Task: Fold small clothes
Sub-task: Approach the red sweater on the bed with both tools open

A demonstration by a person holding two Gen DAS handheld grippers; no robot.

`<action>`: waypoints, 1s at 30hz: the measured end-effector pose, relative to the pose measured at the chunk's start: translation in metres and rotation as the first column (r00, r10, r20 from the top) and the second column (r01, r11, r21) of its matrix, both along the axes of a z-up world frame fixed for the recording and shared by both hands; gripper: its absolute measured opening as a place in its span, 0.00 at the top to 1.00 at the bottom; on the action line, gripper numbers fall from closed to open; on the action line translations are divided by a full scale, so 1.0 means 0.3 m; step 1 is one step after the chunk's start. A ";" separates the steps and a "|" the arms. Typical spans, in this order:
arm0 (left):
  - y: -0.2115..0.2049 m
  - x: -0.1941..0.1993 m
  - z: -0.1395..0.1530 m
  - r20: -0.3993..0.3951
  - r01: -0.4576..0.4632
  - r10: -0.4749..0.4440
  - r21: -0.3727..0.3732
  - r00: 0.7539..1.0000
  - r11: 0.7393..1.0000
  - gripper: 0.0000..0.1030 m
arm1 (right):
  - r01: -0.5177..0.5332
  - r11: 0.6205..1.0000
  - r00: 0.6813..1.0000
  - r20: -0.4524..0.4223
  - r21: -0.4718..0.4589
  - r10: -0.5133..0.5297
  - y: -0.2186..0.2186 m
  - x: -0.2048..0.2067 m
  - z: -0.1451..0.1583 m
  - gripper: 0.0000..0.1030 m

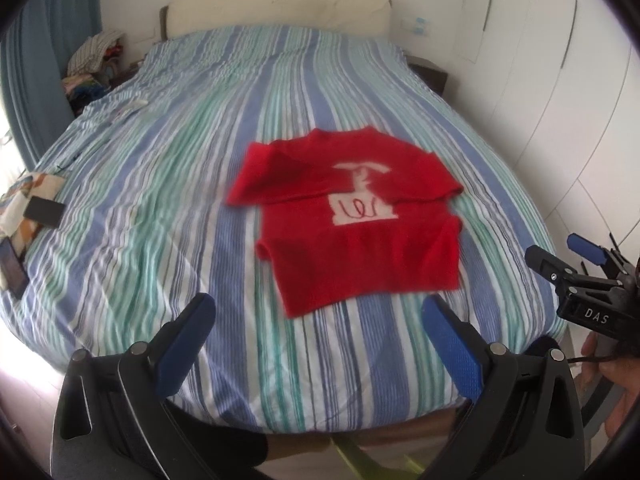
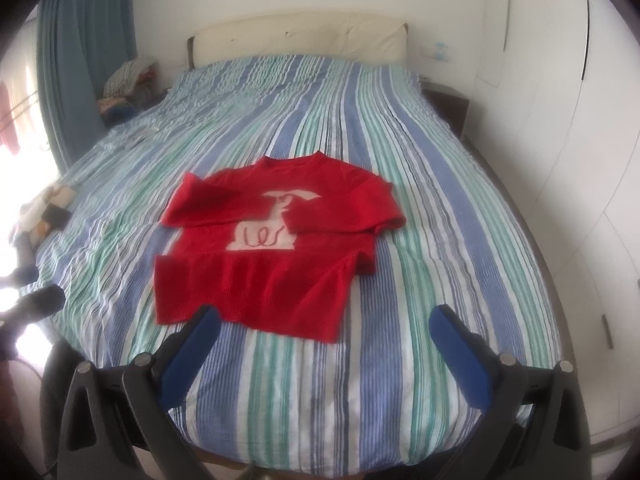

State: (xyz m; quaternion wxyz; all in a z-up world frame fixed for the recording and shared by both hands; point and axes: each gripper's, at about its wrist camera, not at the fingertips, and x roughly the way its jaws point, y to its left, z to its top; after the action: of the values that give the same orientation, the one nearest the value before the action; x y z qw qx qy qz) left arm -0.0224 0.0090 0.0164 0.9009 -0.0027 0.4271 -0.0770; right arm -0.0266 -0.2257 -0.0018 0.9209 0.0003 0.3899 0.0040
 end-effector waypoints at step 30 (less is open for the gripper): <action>0.031 0.049 -0.118 -0.069 -0.070 0.069 -0.015 0.995 0.997 0.00 | 0.036 0.999 0.999 -0.011 0.039 -0.036 -0.054 0.011 -0.035 0.00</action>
State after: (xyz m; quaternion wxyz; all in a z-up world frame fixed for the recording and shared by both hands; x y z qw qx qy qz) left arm -0.0077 0.0182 -0.0190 0.8878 -0.0281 0.4567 -0.0490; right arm -0.0232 -0.2419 -0.0122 0.9187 0.0252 0.3942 -0.0049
